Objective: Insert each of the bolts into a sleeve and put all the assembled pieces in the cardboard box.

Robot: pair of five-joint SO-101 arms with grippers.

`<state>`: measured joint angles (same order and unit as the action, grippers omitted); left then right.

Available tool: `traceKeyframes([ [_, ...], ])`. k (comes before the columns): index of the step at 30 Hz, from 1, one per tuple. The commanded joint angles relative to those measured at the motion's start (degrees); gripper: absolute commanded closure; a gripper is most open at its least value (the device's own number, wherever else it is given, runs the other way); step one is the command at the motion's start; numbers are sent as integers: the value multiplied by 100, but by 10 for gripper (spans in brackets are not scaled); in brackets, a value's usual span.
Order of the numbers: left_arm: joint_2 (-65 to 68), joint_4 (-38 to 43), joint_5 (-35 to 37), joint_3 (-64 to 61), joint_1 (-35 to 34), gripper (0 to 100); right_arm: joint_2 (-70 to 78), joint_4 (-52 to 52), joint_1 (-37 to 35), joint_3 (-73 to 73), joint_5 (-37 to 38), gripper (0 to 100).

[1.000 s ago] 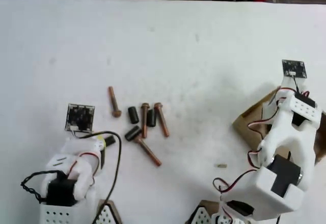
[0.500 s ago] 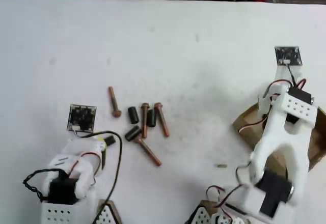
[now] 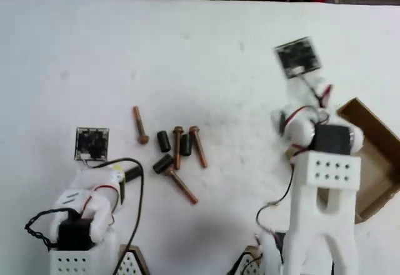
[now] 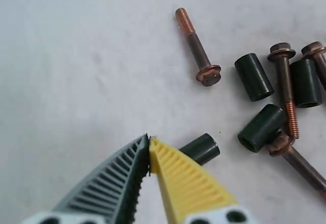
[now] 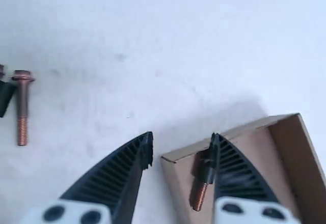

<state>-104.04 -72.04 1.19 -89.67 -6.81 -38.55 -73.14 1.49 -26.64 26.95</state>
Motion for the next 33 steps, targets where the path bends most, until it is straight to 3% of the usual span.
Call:
traceKeyframes([
  [1, -40, 185, -18, 70, -66, 979, -488, -259, -576, 334, -70, 836],
  [6, -40, 185, -35, 70, -198, 979, -971, -338, -1086, 9, -862, 836],
  [12, -40, 149, -18, 185, -479, 979, -1464, -321, -1930, -633, -1002, 836],
  [16, -40, 149, -35, 185, -646, 979, -1481, -338, -2563, -738, -2004, 837],
  [22, -40, 149, -35, 193, -857, 979, -1138, -303, -3600, -695, -2251, 957],
  [29, -40, 149, -44, 193, -901, 979, 215, 338, -3697, -642, -2295, 908],
  [33, -40, 185, -44, 193, -1086, 979, 848, 725, -3714, -642, -2927, 893],
])
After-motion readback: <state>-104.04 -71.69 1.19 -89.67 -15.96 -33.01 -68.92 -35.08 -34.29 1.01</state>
